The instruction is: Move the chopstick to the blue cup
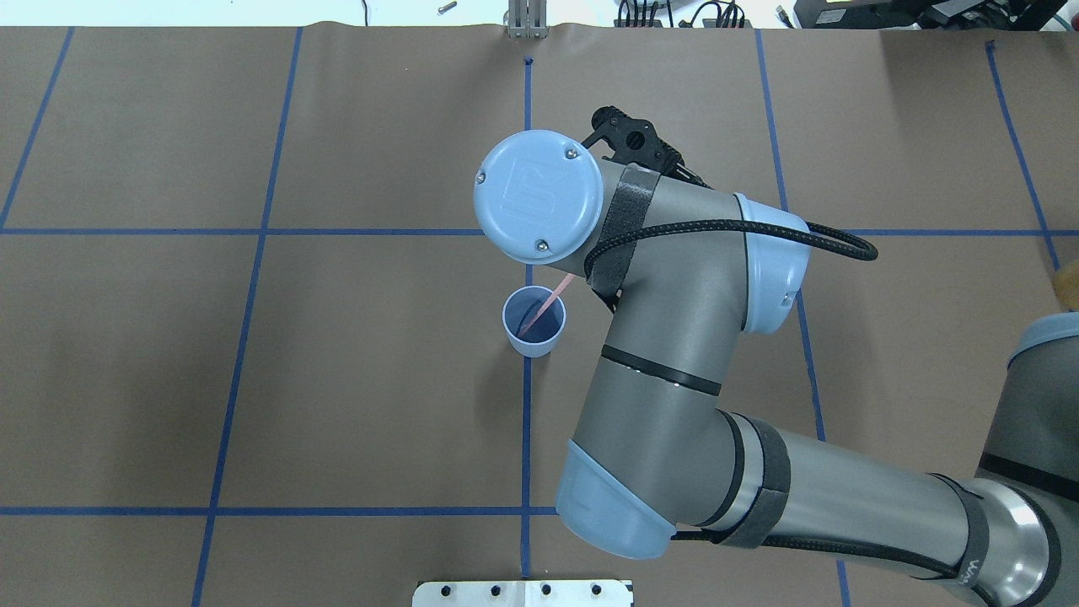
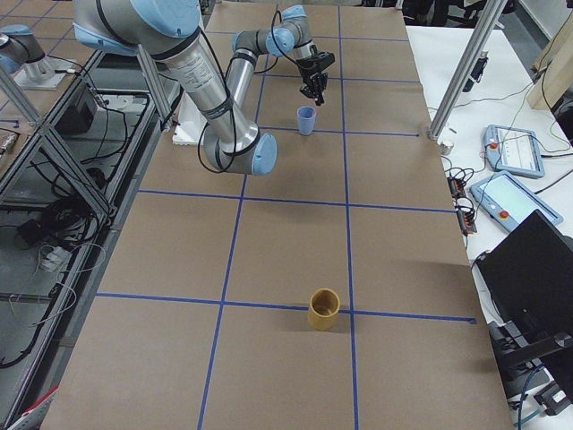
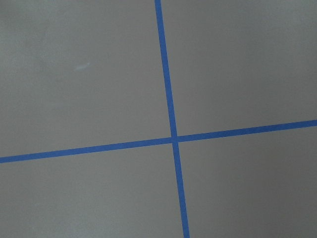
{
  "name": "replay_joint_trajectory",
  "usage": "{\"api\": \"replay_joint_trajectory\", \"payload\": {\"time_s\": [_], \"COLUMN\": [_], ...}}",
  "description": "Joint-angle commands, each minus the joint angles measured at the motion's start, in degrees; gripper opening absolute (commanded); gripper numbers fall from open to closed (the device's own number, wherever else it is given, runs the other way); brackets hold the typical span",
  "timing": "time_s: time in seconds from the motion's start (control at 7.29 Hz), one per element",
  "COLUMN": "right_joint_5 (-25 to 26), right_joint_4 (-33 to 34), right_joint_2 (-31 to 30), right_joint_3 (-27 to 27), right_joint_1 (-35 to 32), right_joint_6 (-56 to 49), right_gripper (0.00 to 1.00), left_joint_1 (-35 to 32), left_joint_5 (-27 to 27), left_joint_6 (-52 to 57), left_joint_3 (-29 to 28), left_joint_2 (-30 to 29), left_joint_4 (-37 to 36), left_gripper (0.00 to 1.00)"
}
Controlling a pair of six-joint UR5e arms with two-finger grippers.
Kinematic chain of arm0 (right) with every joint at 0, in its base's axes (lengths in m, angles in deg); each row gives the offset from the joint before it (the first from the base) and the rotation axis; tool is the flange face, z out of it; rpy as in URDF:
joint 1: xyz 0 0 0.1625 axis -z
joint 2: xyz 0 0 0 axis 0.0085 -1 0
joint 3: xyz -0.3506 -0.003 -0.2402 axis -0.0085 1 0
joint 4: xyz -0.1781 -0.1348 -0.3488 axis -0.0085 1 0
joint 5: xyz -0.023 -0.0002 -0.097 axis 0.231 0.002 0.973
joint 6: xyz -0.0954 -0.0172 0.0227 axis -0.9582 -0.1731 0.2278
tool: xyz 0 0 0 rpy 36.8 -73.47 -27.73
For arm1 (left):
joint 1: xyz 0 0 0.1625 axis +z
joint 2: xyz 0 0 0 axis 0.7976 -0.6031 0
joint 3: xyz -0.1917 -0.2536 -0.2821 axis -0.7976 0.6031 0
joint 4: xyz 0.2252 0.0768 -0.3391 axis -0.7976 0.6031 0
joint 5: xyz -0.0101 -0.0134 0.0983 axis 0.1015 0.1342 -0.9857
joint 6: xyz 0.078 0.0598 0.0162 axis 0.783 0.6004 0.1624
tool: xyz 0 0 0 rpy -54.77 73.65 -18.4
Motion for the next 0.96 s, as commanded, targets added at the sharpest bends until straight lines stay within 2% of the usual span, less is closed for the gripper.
{"api": "replay_joint_trajectory", "payload": {"time_s": [0.0, 0.14, 0.27, 0.41, 0.55, 0.69, 0.82], "right_joint_5": [-0.1, -1.5, -6.6, -9.8, -15.8, -24.0, -32.2], "right_joint_4": [0.0, 0.0, -0.1, -2.9, -11.0, -18.9, -21.5], "right_joint_2": [1.2, 1.1, 0.6, -2.0, -8.2, -14.2, -17.5], "right_joint_3": [-1.0, -2.7, -3.0, -2.9, -2.5, -1.0, 2.4], "right_joint_1": [-0.4, -2.4, -6.5, -10.8, -16.5, -23.9, -31.6], "right_joint_6": [-2.8, -8.2, -14.3, -23.6, -31.7, -41.6, -53.3], "right_gripper": [1.0, 1.0, 1.0, 1.0, 1.0, 1.0, 1.0], "left_joint_1": [0.0, 0.0, 0.0, 0.0, 0.0, 0.0, -0.1], "left_joint_5": [0.0, 0.0, 0.0, 0.0, 0.0, 0.4, 3.2], "left_joint_6": [0.0, -0.1, -0.1, -0.1, -0.2, -0.1, 0.0], "left_joint_3": [-0.3, -0.3, -0.3, -0.3, -0.4, -0.2, 0.5], "left_joint_2": [0.0, 0.0, -0.1, -0.1, 0.0, 0.8, 2.0], "left_joint_4": [0.0, 0.0, 0.0, 0.0, -0.3, -0.6, -0.4], "left_gripper": [0.99, 0.99, 0.99, 0.99, 0.99, 0.99, 0.99]}}
